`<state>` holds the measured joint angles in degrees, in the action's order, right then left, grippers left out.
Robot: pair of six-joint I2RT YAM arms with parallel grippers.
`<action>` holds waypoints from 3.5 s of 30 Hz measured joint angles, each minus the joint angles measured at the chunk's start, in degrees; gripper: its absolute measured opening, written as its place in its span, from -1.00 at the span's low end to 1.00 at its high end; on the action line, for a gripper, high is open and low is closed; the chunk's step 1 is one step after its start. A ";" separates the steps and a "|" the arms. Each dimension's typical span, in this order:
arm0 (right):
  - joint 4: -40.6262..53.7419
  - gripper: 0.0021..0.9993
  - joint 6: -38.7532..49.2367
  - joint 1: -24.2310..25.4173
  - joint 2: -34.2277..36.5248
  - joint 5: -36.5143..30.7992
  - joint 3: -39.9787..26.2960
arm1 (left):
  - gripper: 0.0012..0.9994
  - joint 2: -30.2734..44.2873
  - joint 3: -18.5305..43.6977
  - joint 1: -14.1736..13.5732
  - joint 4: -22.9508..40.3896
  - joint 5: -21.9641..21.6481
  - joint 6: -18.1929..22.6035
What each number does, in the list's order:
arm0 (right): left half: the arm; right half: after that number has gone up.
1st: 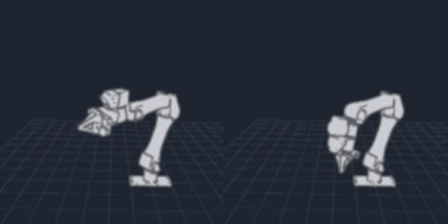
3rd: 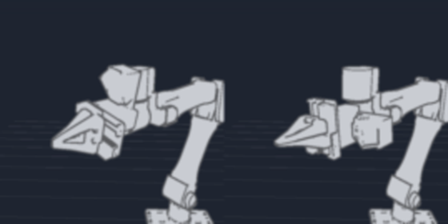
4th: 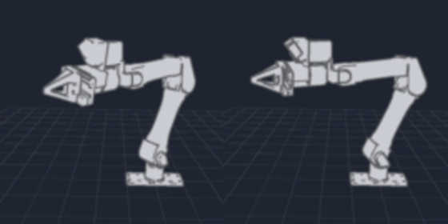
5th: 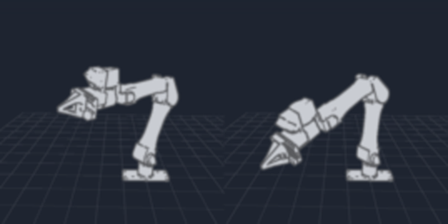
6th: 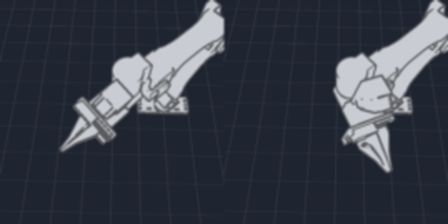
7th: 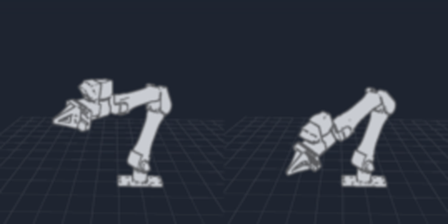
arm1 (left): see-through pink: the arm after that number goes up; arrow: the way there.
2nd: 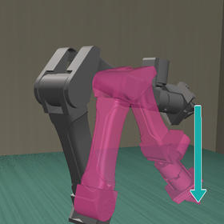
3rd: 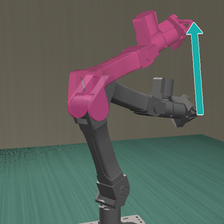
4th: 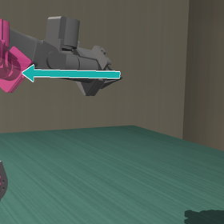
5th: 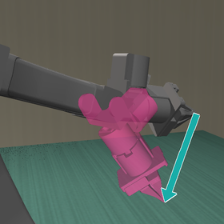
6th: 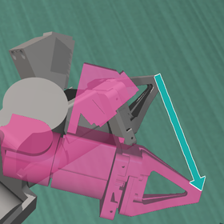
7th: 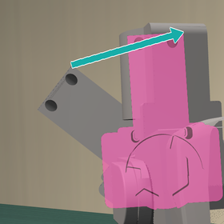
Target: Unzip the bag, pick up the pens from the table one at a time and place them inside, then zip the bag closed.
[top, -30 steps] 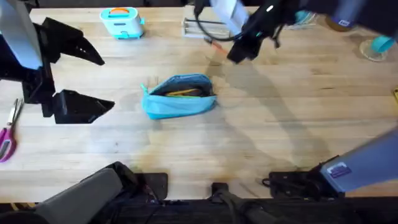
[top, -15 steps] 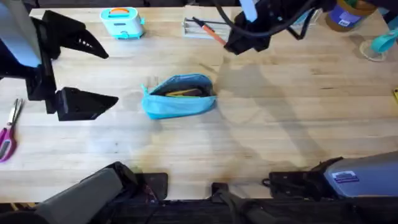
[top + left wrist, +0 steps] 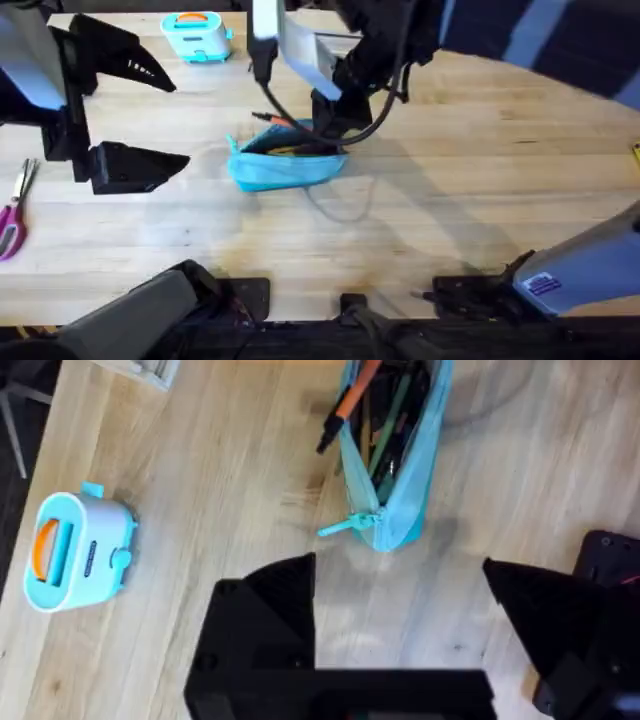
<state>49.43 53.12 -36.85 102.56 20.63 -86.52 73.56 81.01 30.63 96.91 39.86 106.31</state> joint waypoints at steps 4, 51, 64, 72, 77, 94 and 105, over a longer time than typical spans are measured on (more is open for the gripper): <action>0.75 -0.94 0.29 -0.83 1.97 -1.36 0.00 | 0.99 0.00 0.00 0.00 0.01 0.01 0.01; -3.06 1.00 9.14 -7.49 8.94 -4.90 0.00 | 0.99 1.78 0.00 0.00 -0.01 0.00 0.23; -3.12 1.00 -8.43 -5.74 2.11 -2.59 -1.20 | 0.99 16.03 0.00 1.47 0.17 0.92 7.81; -6.68 1.00 -32.80 -5.67 0.90 -1.94 -6.36 | 0.99 25.72 0.00 1.79 0.14 0.39 10.81; -11.64 1.00 -43.87 -5.67 0.95 0.35 -6.36 | 0.99 30.79 0.00 1.79 0.11 -0.52 11.71; -21.78 1.00 -64.11 -10.12 10.16 2.77 -6.38 | 0.99 41.94 0.00 1.79 -0.53 -0.63 11.71; -22.12 0.99 -64.71 -12.10 16.12 2.80 -6.38 | 0.99 41.94 0.00 1.79 -0.93 -0.63 11.71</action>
<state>27.31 -11.60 -48.95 118.68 23.44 -92.90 115.50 81.01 32.42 95.98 39.22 118.02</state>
